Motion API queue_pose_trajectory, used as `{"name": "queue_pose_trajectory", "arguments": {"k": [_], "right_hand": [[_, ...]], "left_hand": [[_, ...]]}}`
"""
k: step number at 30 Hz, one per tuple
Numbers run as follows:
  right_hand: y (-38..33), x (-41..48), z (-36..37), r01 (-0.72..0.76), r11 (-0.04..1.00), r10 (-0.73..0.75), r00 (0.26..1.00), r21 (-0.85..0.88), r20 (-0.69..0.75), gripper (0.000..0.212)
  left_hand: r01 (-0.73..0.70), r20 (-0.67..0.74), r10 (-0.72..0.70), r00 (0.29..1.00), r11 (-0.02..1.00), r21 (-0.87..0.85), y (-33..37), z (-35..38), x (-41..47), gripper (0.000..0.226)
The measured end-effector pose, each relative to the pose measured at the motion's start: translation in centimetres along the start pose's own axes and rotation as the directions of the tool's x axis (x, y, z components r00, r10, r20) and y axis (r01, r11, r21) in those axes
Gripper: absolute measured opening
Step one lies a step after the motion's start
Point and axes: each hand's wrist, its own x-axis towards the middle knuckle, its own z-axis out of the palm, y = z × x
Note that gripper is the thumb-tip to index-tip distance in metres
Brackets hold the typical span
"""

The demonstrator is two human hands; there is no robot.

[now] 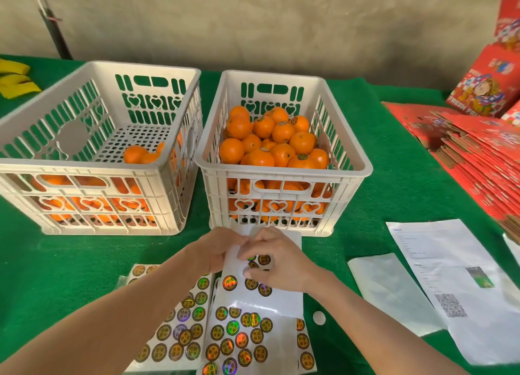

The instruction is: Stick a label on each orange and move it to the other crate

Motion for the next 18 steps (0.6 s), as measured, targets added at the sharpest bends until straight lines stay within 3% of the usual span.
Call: {"name": "queue_pose_trajectory", "arguments": {"k": [4,6,8,11,12,14,16,18], "right_hand": [[-0.5,0.5,0.0,-0.003,1.000,0.004,0.998,-0.016,0.059,0.016],[-0.7,0.6,-0.3,-0.052,0.994,0.048,0.998,0.098,0.044,0.009],[-0.6,0.8,-0.8,-0.160,0.951,0.166,0.986,0.266,-0.002,0.023],[-0.3,1.0,-1.4,-0.192,0.898,0.258,0.959,0.396,-0.118,0.027],[-0.2,1.0,-1.5,-0.157,0.912,0.235,0.957,0.380,-0.169,0.024],[-0.2,1.1,-1.4,-0.075,0.957,0.152,0.952,0.279,-0.265,0.017],[0.1,1.2,-1.2,-0.012,0.987,0.067,0.938,0.161,-0.341,0.013],[0.2,1.4,-1.0,0.015,0.997,0.018,0.918,0.081,-0.397,0.012]], "left_hand": [[0.008,0.002,-0.008,1.000,0.999,0.035,0.2,0.0,0.1,0.027],[0.016,-0.006,-0.015,1.000,0.997,0.071,0.3,0.0,0.3,0.030],[-0.001,-0.038,0.008,0.999,0.982,0.187,-0.1,0.0,0.5,0.030],[-0.060,-0.069,0.106,0.992,0.875,0.480,-0.7,0.1,0.7,0.039],[-0.101,-0.094,0.184,0.978,0.824,0.558,-0.6,0.3,1.0,0.043],[-0.140,-0.180,0.325,0.928,0.754,0.641,0.4,0.4,0.9,0.027],[-0.071,-0.208,0.187,0.960,0.883,0.465,1.9,-0.1,0.1,0.018],[-0.083,-0.063,0.102,0.993,0.964,0.251,2.6,-0.7,-1.0,0.021]]}}
